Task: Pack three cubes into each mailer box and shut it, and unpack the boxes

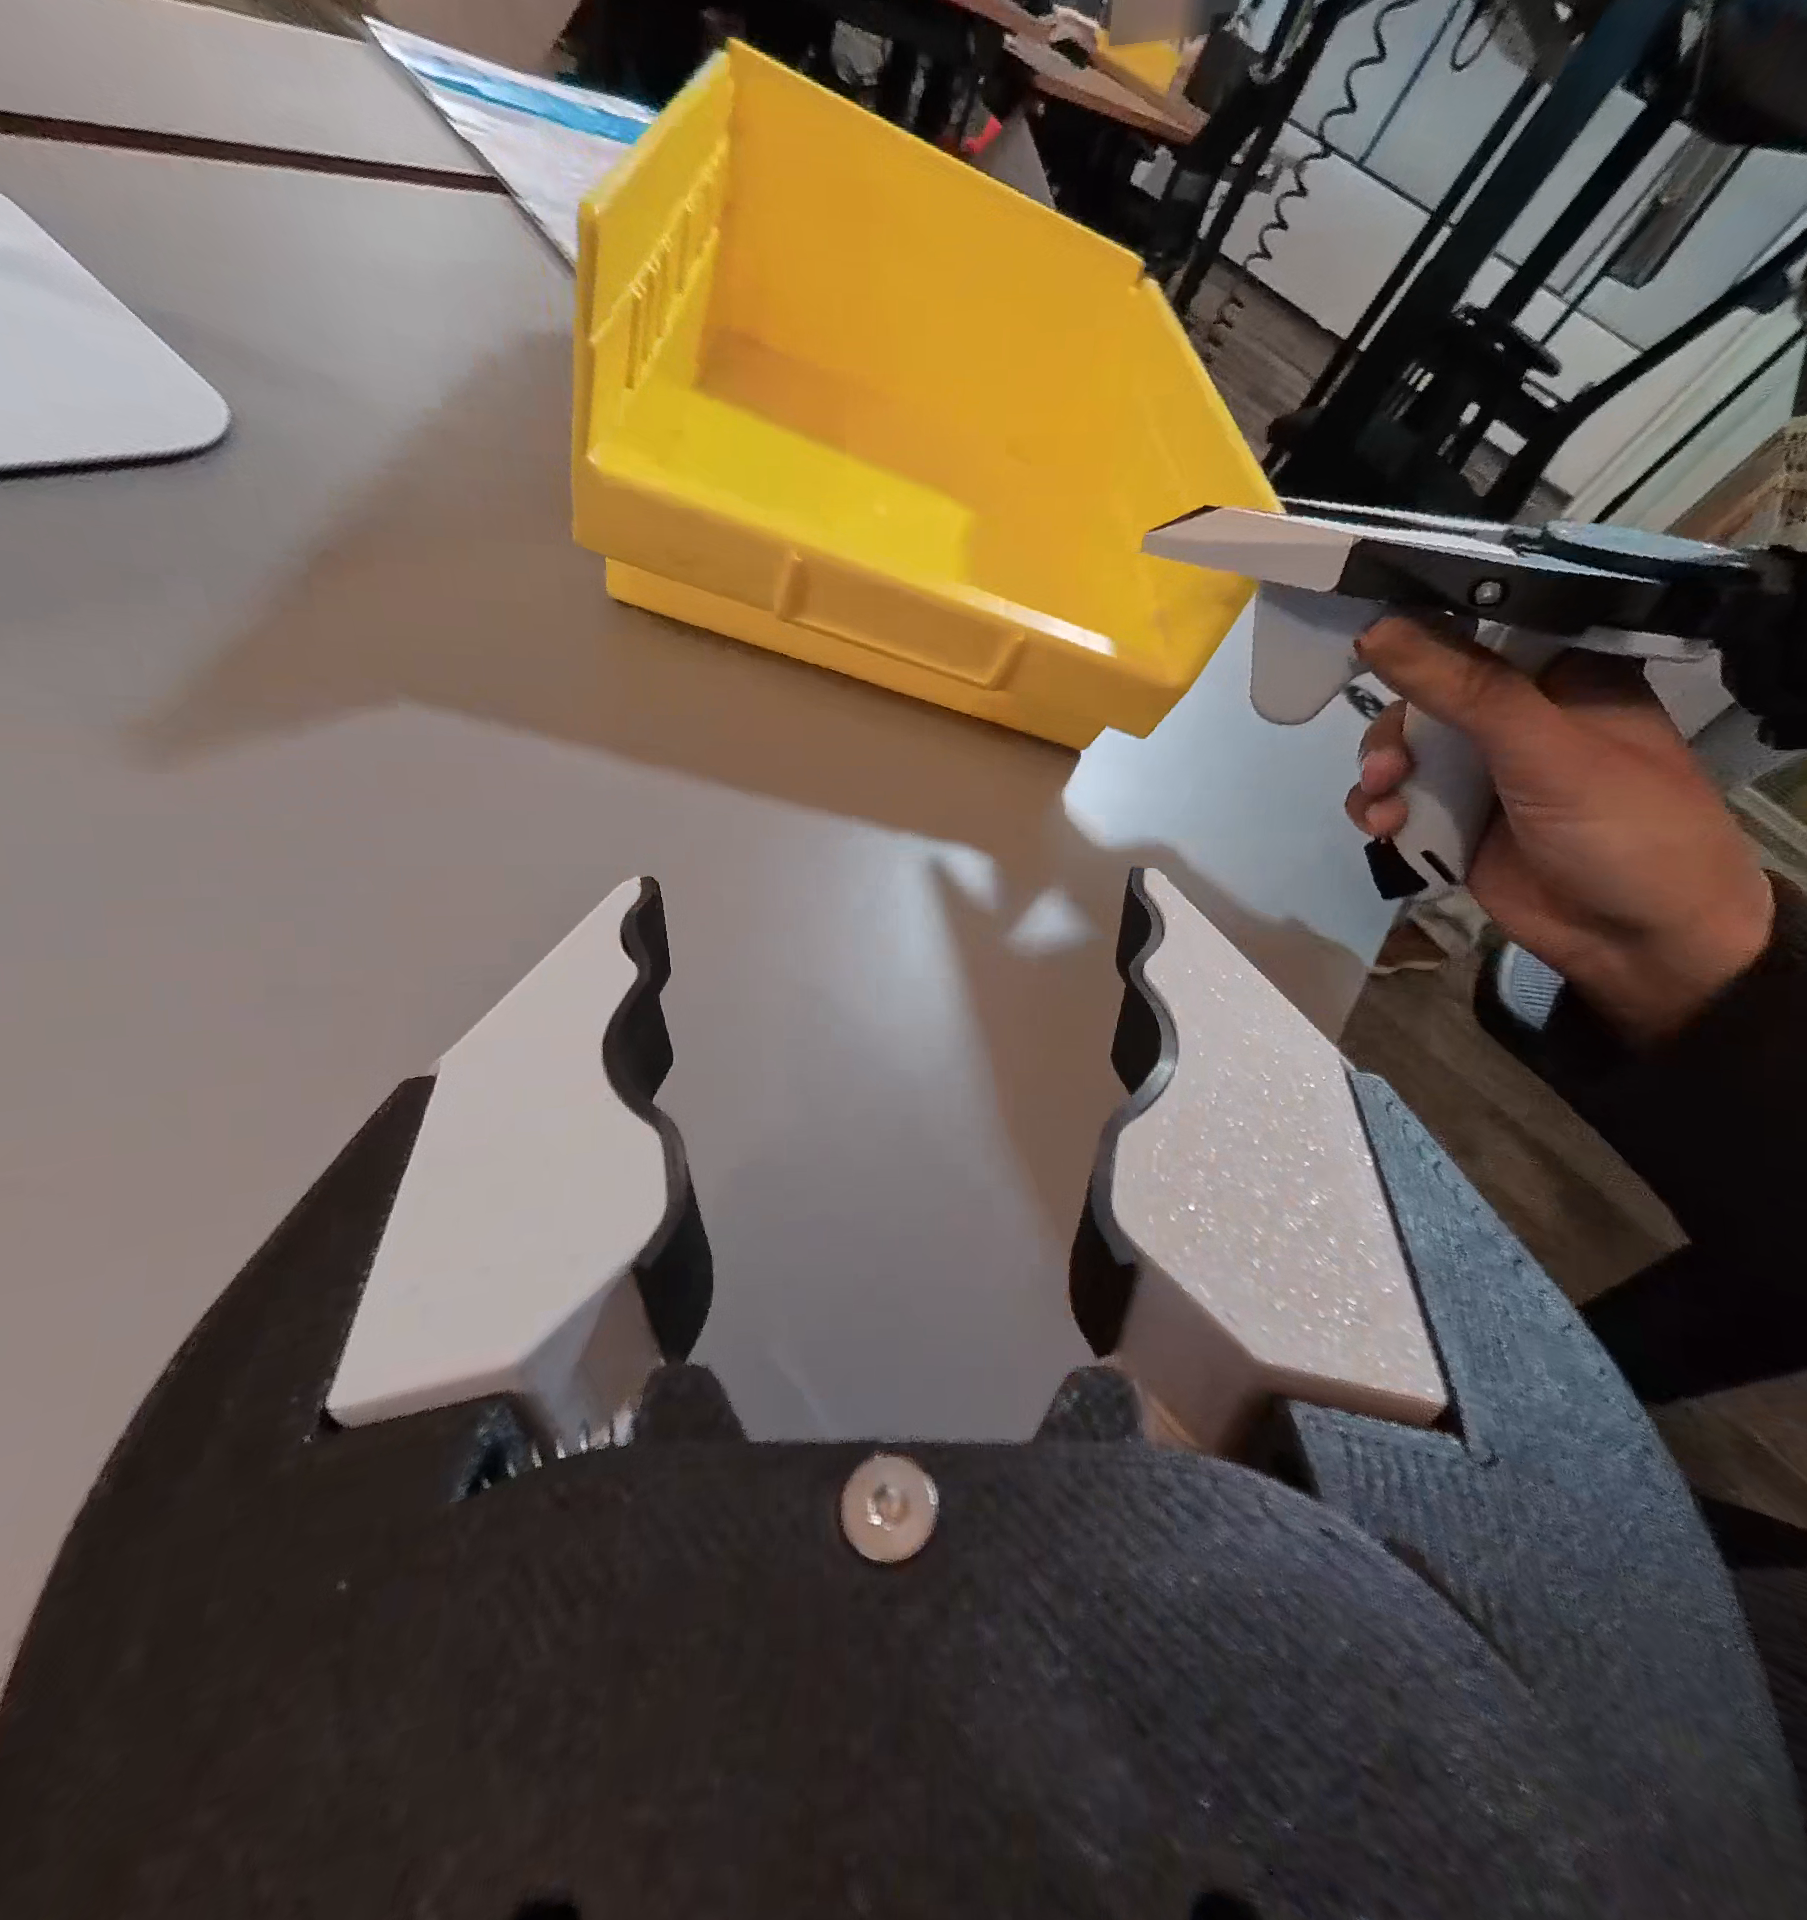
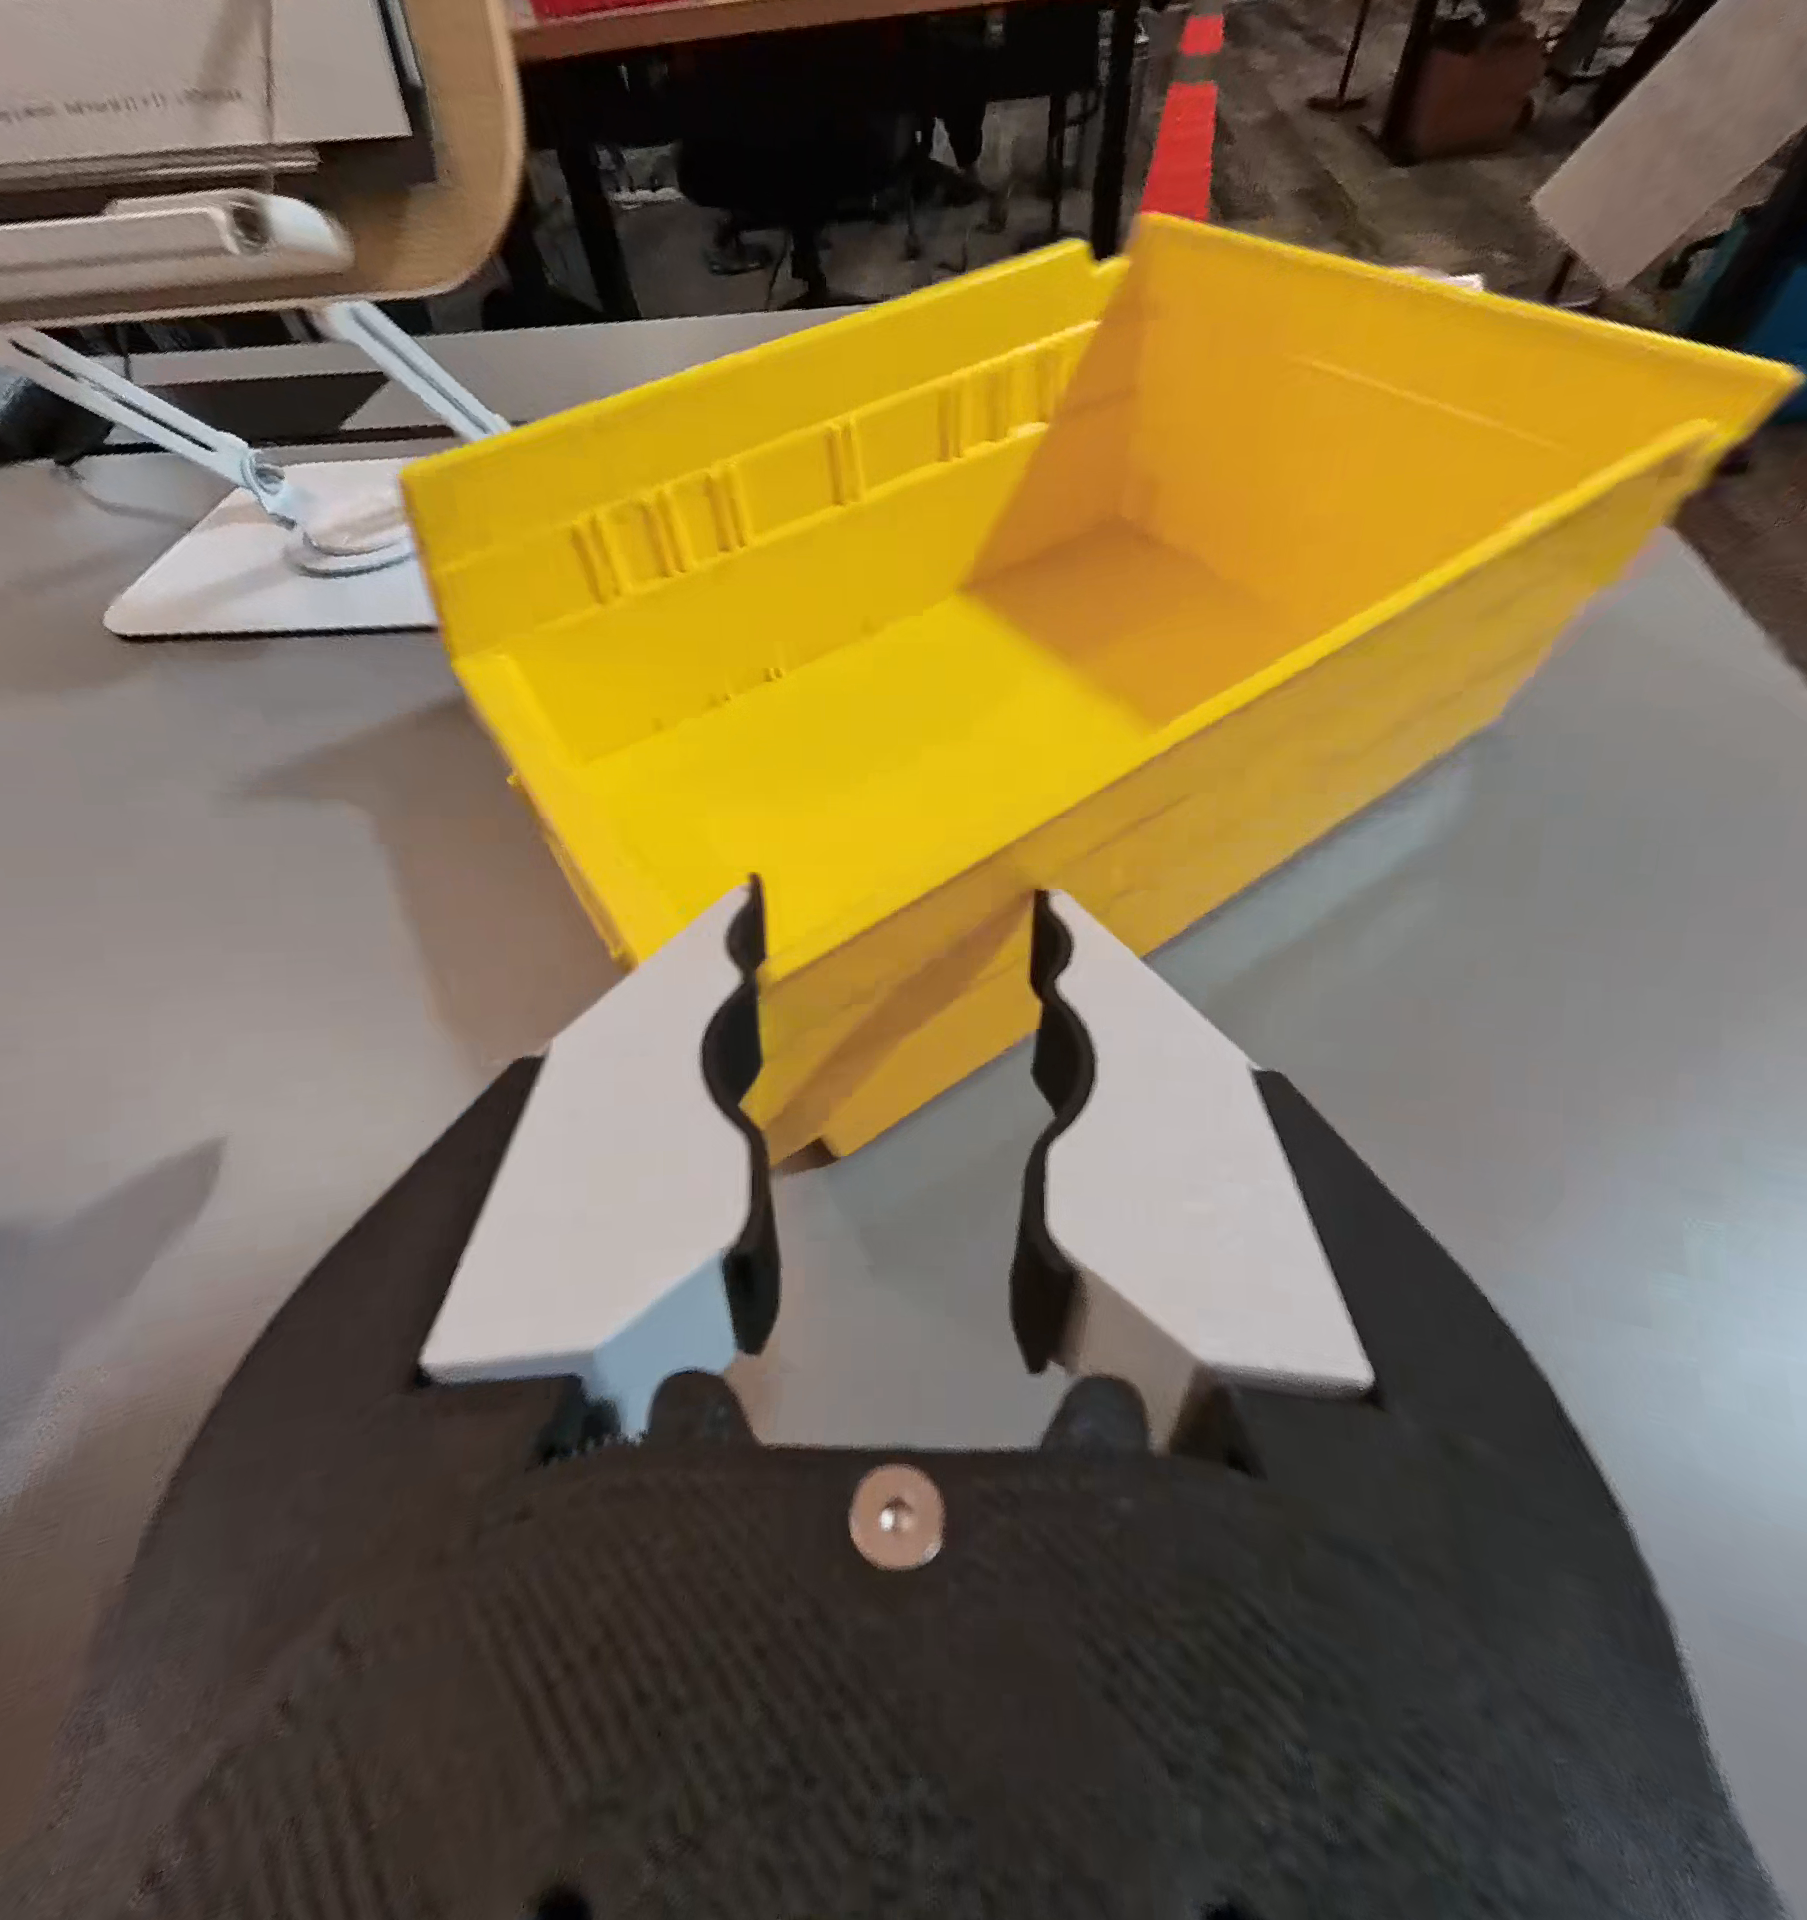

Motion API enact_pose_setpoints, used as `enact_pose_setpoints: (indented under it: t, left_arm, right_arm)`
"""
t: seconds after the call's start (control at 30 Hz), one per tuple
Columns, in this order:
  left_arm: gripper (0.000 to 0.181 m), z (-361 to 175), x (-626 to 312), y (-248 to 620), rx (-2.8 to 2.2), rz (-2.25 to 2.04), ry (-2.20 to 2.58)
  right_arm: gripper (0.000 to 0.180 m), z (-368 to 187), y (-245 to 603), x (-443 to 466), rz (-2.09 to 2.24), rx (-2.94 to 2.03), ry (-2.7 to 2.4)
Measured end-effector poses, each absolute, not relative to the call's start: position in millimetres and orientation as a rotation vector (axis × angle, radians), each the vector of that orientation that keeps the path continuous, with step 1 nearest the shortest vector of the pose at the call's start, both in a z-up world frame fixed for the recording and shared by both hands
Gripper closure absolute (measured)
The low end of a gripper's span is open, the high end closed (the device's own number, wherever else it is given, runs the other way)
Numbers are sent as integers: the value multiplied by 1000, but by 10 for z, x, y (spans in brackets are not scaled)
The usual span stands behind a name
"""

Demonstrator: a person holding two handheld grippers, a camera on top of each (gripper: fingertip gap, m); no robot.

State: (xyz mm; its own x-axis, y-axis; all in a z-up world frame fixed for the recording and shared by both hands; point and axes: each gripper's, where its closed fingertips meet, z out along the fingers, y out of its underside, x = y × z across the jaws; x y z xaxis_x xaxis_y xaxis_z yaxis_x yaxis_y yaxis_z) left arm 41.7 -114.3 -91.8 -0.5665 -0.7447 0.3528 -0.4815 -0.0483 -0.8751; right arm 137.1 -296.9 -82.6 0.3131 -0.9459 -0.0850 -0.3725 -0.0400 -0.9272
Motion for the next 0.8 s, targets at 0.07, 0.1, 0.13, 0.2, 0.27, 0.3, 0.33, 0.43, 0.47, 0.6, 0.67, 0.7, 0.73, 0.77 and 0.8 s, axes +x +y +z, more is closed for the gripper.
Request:
enact_pose_setpoints:
  t: [0.07,0.1,0.13,0.2,0.27,0.3,0.33,0.43,0.47,0.6,0.67,0.7,0.73,0.77,0.8]
  left_arm:
    - [95,-919,383,-1190,-1308,-1669,2001]
    - [96,-934,371,-1206,-1295,-1658,2014]
    - [97,-950,367,-1213,-1290,-1641,2025]
    - [98,-944,374,-1220,-1296,-1639,2015]
    - [99,-925,372,-1240,-1315,-1665,2001]
    - [99,-922,368,-1250,-1323,-1676,1999]
    - [99,-929,365,-1257,-1328,-1678,1999]
    - [99,-975,360,-1250,-1325,-1649,2017]
    - [99,-983,362,-1238,-1324,-1640,2017]
    - [100,-977,381,-1161,-1327,-1624,1990]
    - [100,-988,390,-1108,-1325,-1605,1986]
    - [100,-993,404,-1072,-1327,-1590,1976]
    - [101,-990,421,-1032,-1330,-1578,1963]
    - [102,-984,435,-994,-1334,-1571,1948]
    - [102,-978,447,-956,-1339,-1564,1933]
  right_arm:
    - [146,-816,-3227,1381,-778,-1606,1254]
    - [154,-812,-3380,1398,-808,-1599,1271]
    - [160,-808,-3538,1417,-837,-1591,1288]
    - [168,-801,-3856,1468,-888,-1568,1324]
    - [176,-799,-4142,1535,-914,-1532,1359]
    - [178,-798,-4269,1568,-916,-1511,1377]
    - [178,-795,-4382,1599,-914,-1489,1391]
    - [177,-782,-4621,1661,-878,-1430,1403]
    - [178,-775,-4666,1673,-856,-1411,1396]
    - [177,-780,-4844,1727,-839,-1385,1396]
    - [178,-781,-4882,1752,-819,-1369,1385]
    - [177,-780,-4894,1765,-817,-1358,1383]
    - [177,-779,-4904,1776,-817,-1344,1387]
    - [177,-778,-4913,1784,-819,-1334,1398]
    - [176,-777,-4921,1790,-825,-1329,1410]
